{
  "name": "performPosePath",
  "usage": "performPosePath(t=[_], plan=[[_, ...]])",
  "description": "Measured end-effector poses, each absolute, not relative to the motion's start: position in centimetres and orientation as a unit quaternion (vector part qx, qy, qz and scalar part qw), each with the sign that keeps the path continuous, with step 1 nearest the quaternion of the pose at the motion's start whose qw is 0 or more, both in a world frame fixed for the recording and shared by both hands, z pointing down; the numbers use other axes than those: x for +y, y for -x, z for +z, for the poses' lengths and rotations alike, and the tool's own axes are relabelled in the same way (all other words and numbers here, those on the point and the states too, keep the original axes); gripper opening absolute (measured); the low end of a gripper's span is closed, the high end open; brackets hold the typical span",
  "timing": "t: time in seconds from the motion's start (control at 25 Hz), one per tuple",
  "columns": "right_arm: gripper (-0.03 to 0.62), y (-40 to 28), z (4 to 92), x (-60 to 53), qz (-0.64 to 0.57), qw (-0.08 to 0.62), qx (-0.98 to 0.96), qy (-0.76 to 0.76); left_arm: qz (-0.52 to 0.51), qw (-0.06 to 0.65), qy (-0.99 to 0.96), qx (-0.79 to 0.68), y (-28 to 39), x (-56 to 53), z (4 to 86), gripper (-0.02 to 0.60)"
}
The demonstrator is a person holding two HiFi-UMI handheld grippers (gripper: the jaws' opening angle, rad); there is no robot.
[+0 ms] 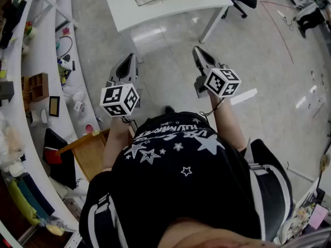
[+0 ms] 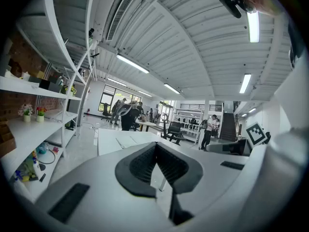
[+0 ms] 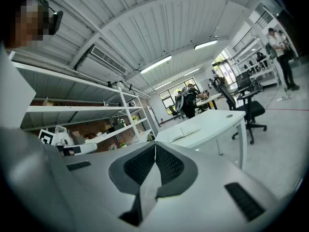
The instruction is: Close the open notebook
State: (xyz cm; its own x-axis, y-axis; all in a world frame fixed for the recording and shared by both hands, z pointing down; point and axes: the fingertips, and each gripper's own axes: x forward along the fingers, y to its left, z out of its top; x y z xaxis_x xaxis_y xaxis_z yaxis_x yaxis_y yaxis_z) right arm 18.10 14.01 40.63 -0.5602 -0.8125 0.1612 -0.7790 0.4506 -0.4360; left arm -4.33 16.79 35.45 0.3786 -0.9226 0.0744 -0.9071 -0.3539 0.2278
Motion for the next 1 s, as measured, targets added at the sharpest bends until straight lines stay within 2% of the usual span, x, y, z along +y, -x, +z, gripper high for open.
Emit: performPosePath(t=[0.2, 0.4, 1.0], plan=[[0.009, -21.1, 41.1, 11.9, -0.210, 0.021, 0.858, 0.468, -0.034, 0.105, -0.819, -0.563, 1.3, 15.0, 35.2, 0.011], [0.009, -21.4, 41.3, 9.8, -0.183, 0.013, 0.867, 0.464, -0.024, 0.097, -0.814, -0.572, 0.3, 14.3, 34.9, 0.011], [0.009, -17.3, 42.8, 3.0, -0.171, -0.018, 0.869, 0.464, -0.040, 0.107, -0.807, -0.579, 4.6, 6.9, 36.0, 0.011]])
